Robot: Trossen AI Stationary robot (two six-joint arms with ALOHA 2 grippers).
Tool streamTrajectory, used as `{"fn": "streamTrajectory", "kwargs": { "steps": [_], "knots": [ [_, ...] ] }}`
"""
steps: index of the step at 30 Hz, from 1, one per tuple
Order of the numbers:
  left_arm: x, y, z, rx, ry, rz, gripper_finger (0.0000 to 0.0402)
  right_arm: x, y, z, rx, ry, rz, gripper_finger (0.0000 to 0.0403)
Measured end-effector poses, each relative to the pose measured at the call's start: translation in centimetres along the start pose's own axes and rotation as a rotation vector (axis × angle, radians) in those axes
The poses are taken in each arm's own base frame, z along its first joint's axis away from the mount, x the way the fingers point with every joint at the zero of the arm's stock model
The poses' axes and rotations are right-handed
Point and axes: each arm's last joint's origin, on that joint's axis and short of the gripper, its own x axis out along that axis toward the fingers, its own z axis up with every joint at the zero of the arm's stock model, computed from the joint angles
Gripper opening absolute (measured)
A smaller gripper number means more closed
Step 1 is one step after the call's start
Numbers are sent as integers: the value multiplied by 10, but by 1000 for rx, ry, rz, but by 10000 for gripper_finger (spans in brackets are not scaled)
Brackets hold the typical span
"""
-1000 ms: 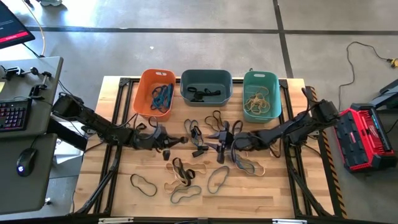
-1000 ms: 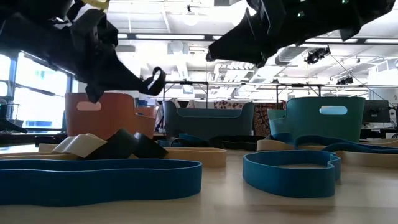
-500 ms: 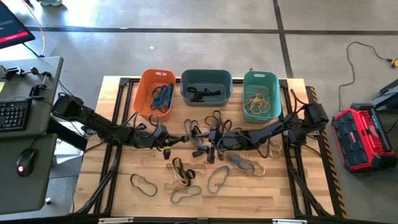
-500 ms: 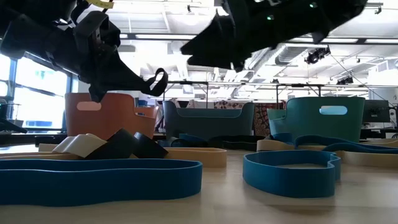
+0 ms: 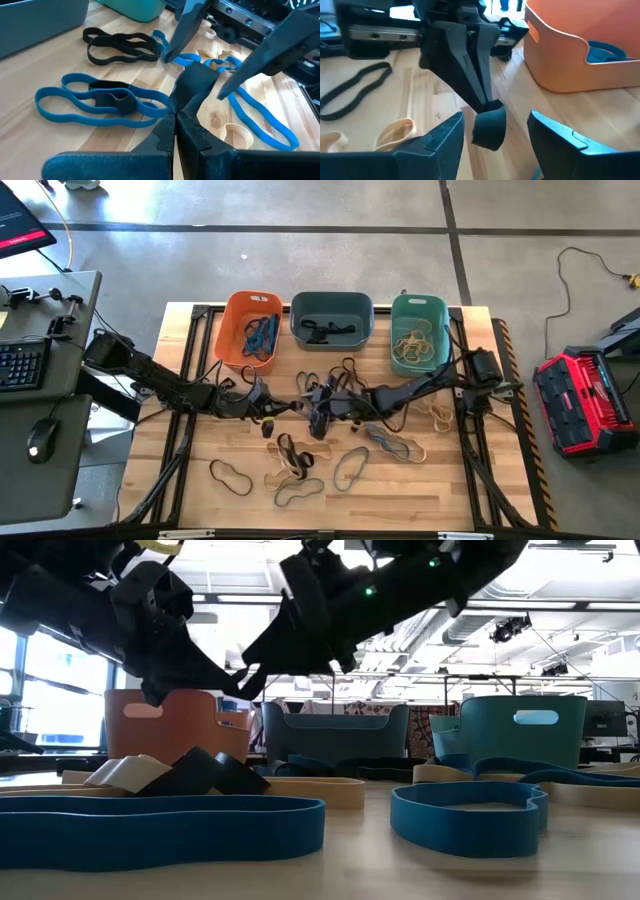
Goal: Sort rubber bands into baskets
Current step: Put the black rubber band into the blue bin
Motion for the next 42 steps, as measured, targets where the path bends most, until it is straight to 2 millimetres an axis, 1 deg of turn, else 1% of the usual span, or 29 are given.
{"fn": "streamTrajectory", "kwargs": {
  "steps": [3, 6, 9, 14, 16, 20, 22, 26, 30, 33, 36, 40, 42],
  "knots": [
    [0, 0, 0, 7, 1, 0, 0, 1, -1, 1, 5, 9, -5, 189],
    [0, 0, -1, 10, 5, 3, 0, 1, 0, 1, 15, 10, -3, 158],
    [0, 0, -1, 18, 6, 7, 0, 1, 0, 0, 12, 17, -3, 115],
    [0, 0, -1, 47, 5, 7, 0, 1, 0, -1, -13, 25, -4, 28],
    [0, 0, -1, 49, 4, 7, 0, 1, 0, -1, -19, 28, -5, 8],
    [0, 1, 0, 50, -1, 17, 9, 1, -1, -1, -21, 25, -6, 16],
    [0, 1, 0, 65, -1, 18, 20, 1, -1, -1, -27, 26, -6, 12],
    [0, 2, 0, 135, -20, 55, 52, 1, -1, -1, -34, 26, -6, 4],
    [0, 4, 1, 143, -61, 134, 95, -3, -5, 4, -30, 36, -34, 4],
    [0, 5, 2, 135, -66, 145, 125, -8, -16, 11, -27, 50, -89, 2],
    [0, 5, 1, 143, -63, 153, 147, -14, -32, 20, -7, 67, -145, 2],
    [0, 6, 1, 150, -59, 164, 158, -20, -57, 32, -1, 68, -231, 1],
    [0, 6, 0, 152, -55, 167, 159, -21, -72, 34, 1, 78, -285, 1]
  ]
}}
